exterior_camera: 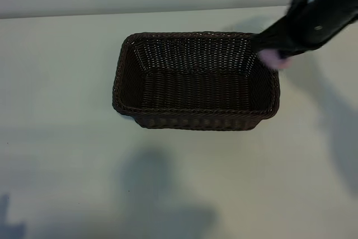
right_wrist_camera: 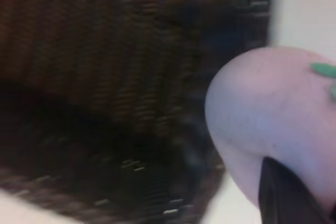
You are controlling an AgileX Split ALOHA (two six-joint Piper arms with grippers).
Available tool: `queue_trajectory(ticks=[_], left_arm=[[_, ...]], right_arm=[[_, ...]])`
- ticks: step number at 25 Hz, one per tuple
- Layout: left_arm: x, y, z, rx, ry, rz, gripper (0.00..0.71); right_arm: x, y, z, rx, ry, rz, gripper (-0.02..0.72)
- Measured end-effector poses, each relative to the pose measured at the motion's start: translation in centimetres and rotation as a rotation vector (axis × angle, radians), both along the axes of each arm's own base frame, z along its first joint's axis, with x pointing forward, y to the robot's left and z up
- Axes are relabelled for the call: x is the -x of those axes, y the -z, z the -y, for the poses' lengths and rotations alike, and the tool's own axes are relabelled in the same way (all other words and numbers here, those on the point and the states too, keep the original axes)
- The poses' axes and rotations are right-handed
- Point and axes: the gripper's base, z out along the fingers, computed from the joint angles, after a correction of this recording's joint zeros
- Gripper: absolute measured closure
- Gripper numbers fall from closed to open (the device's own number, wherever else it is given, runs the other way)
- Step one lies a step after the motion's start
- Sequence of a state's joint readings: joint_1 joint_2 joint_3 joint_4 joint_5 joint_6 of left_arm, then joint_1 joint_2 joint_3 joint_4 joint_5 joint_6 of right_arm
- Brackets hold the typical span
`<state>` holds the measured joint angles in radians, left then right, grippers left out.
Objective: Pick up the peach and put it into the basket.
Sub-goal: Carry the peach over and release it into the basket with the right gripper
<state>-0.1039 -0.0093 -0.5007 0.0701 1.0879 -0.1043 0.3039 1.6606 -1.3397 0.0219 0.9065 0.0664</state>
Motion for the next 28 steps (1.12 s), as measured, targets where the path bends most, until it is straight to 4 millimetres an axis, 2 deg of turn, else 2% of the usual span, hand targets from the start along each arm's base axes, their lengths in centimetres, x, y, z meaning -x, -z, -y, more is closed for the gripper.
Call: queue_trajectory(ticks=[3,8,11,23,28], left_arm=[[0.0,0.0,0.0,0.000,0.000,0.000,0.158],[0.0,0.0,0.0,0.000,0.000,0.000,0.158],[0.0,0.0,0.0,0.000,0.000,0.000,0.158],[0.0,0.0,0.0,0.000,0.000,0.000,0.158],[0.0,0.0,0.0,0.000,0.000,0.000,0.158]], right_arm=[[1.0,-0.5,-3.3,-0.011,-0.096,0.019,0.665],[1.8,-0.7,-6.5,-0.036,-0.183,0.065,0.665],[1.1,0.6,-7.2,-0.035,-0.190,0.062,0.665],[-2.0,8.3,-8.8,0.005,-0.191,-0.004,0.664],[-2.4,9.9,-9.0,0.013,-0.190,-0.022,0.646]])
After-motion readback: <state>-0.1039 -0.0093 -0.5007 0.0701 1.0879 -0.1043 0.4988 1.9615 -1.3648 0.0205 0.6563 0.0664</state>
